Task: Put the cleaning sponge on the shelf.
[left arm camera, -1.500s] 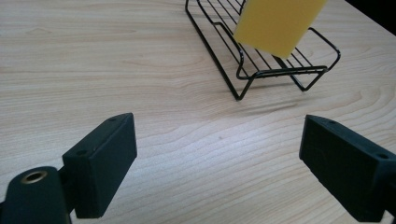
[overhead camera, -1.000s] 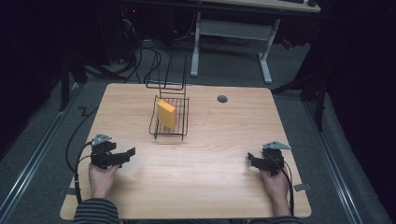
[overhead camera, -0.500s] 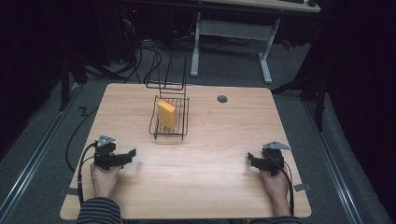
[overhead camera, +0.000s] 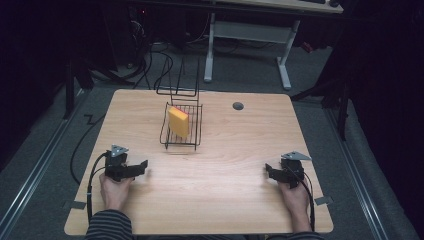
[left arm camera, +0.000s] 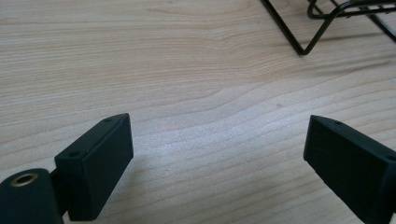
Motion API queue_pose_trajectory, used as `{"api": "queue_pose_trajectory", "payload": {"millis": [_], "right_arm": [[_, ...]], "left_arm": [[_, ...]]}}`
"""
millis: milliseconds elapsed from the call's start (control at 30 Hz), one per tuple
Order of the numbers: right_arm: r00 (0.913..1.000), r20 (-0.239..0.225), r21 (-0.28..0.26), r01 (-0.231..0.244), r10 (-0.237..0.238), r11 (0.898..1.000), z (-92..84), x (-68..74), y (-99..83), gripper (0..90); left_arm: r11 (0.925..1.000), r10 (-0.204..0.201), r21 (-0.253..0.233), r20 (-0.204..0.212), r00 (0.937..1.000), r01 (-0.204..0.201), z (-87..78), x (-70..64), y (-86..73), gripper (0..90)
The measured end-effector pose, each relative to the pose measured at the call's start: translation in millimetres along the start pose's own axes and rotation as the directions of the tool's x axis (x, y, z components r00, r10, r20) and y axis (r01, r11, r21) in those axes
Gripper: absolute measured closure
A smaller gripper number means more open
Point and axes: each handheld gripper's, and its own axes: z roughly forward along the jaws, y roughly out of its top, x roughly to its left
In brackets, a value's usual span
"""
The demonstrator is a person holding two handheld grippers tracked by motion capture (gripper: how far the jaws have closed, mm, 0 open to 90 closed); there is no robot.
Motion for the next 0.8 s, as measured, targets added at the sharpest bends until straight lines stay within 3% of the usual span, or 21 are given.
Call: {"api": "queue_pose_trajectory", "payload": {"millis": [700, 800], "right_arm": [[1.0, 0.0, 0.0, 0.0, 0.0, 1.0, 0.0, 0.1, -0.2, 29.0], [1.0, -0.001, 0.0, 0.001, -0.001, 1.0, 0.0, 0.0, -0.2, 29.0]], "left_arm": [[0.9988, 0.035, 0.035, -0.028, 0.999, -0.035, 9.3, -3.2, -1.7, 8.3], [0.9981, 0.047, 0.041, -0.047, 0.9978, -0.045, 9.5, -5.7, -2.1, 9.1]]}}
